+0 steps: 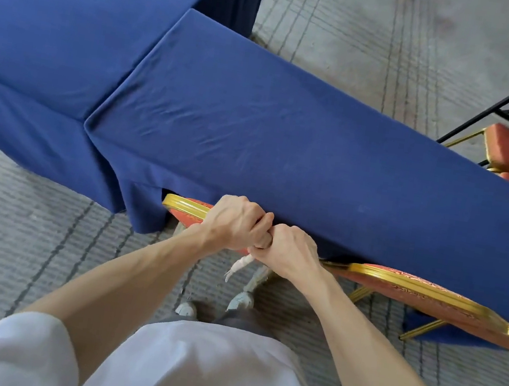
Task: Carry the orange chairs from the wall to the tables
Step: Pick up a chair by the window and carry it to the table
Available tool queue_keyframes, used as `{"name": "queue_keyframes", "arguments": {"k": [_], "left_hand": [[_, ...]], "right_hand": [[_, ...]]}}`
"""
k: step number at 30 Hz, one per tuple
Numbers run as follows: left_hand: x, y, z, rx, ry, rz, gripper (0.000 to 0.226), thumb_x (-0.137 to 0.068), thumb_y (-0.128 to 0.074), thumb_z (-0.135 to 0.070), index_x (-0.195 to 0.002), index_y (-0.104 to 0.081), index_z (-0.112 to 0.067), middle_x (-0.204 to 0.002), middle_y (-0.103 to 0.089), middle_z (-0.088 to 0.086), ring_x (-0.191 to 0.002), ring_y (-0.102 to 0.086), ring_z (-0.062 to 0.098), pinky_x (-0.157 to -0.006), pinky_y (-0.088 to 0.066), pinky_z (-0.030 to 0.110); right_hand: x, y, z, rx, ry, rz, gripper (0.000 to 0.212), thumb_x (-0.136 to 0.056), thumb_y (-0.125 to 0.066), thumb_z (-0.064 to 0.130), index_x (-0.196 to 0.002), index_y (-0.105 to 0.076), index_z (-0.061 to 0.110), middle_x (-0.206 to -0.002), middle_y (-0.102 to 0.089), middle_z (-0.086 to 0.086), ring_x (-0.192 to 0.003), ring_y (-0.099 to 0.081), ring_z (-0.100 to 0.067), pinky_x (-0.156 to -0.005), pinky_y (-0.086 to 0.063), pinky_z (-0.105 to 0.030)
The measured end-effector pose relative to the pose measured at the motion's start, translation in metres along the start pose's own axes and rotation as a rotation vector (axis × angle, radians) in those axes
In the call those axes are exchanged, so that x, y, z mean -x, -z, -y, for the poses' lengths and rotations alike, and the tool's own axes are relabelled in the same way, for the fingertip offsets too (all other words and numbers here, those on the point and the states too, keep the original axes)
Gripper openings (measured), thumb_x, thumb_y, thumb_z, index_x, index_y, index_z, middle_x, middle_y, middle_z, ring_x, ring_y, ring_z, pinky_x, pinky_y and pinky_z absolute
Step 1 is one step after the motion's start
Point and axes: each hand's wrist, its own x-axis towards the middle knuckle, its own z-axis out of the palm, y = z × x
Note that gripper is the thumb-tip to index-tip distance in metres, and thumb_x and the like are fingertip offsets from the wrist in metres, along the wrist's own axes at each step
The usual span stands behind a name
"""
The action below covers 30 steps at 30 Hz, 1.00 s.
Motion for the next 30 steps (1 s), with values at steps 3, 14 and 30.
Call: {"name": "queue_keyframes", "arguments": {"k": [3,14,30], "left_hand": [[-0.008,-0.012,0.007,0.008,0.04,-0.013,0.04,-0.08,-0.039,-0.037,-0.049,-0.031,-0.013,-0.046,-0.046,0.001,-0.047,-0.047,0.028,-0.047,-0.039,0.035],[-0.051,-0.016,0.032,0.021,0.102,0.041,0.049,-0.083,-0.031,-0.046,-0.055,-0.056,-0.013,-0.05,-0.055,-0.002,-0.048,-0.051,0.02,-0.048,-0.042,0.034],[-0.057,0.006,0.039,0.329,0.44,0.106,0.035,-0.091,-0.05,-0.041,-0.061,-0.051,-0.024,-0.063,-0.058,-0.005,-0.061,-0.055,0.015,-0.053,-0.036,0.03]], "right_hand": [[-0.008,-0.002,-0.002,0.037,0.011,0.044,0.043,-0.086,-0.057,0.055,-0.094,-0.065,0.014,-0.096,-0.073,-0.004,-0.096,-0.067,-0.028,-0.08,-0.046,-0.036],[-0.044,0.012,-0.005,-0.1,0.016,0.199,0.025,-0.087,-0.054,0.046,-0.099,-0.052,0.025,-0.089,-0.062,0.007,-0.093,-0.06,-0.024,-0.093,-0.035,-0.043],[-0.095,0.052,-0.037,-0.719,-0.033,0.498,0.027,-0.082,-0.069,0.046,-0.099,-0.074,0.025,-0.096,-0.075,0.007,-0.092,-0.071,-0.012,-0.097,-0.052,-0.045]]}}
